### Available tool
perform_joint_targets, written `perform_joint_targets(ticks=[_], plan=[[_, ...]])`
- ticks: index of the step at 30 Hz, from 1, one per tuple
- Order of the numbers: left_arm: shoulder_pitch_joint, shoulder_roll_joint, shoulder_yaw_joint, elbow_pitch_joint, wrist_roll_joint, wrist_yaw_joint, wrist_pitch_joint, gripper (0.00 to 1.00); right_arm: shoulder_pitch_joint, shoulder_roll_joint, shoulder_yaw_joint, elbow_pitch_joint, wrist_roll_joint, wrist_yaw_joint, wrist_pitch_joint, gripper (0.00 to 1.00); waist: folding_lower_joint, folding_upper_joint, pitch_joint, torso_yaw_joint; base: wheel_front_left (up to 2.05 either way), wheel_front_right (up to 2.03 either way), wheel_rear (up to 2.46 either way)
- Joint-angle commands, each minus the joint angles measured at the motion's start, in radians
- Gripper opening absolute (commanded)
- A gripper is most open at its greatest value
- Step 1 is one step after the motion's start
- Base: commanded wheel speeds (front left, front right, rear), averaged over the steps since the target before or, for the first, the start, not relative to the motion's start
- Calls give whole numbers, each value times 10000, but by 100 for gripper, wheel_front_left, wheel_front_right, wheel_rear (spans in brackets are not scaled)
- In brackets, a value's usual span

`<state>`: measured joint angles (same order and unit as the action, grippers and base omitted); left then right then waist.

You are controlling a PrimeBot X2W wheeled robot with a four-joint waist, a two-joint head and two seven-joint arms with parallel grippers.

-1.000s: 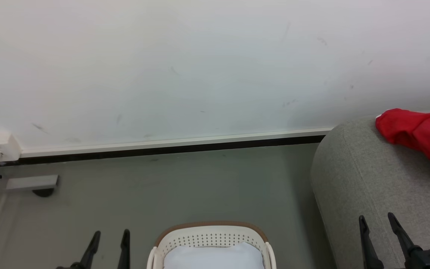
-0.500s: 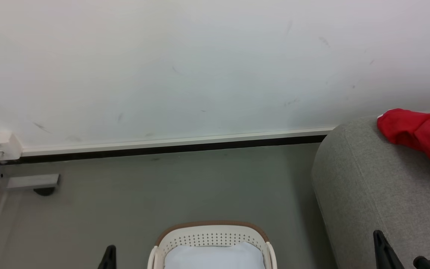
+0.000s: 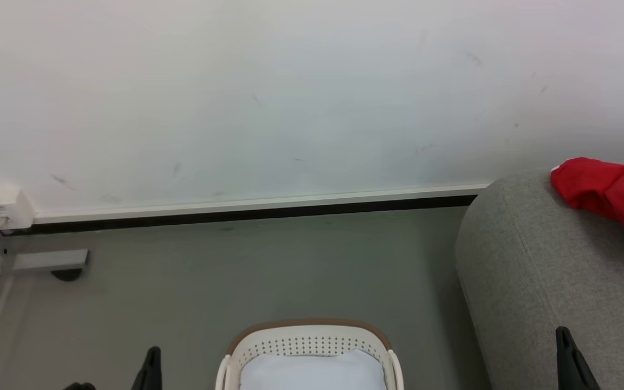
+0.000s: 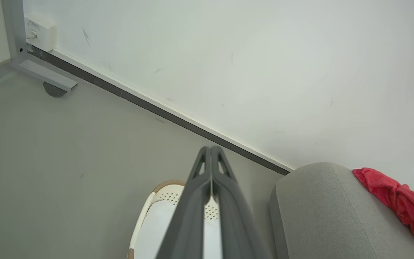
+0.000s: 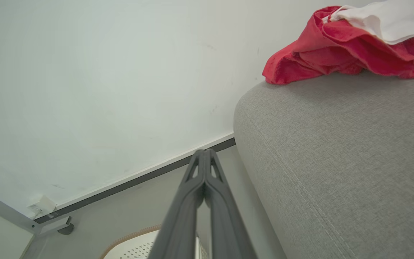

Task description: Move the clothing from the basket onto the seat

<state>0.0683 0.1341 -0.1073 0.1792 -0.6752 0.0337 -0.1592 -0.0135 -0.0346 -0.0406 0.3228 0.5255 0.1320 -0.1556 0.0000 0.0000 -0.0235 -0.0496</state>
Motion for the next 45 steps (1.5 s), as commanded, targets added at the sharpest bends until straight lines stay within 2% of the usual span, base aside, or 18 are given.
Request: perform_joint_targets(ticks=[1, 21, 45], plan=[[-273, 5, 121, -99, -406, -89, 67, 0, -283, -87, -58, -192, 439, -5, 80, 0, 0, 0, 3, 6, 0, 0, 0], [-710, -199, 679, 106, -2948, -534, 792, 0, -496, -122, -252, -373, 3373, -8, 820, 0, 0, 0, 56, 104, 0, 0, 0], [-1121, -410, 1220, 300, -5311, -950, 1479, 0, -695, -152, -440, -541, 6077, -13, 1505, 0, 0, 0, 116, 216, 0, 0, 0]])
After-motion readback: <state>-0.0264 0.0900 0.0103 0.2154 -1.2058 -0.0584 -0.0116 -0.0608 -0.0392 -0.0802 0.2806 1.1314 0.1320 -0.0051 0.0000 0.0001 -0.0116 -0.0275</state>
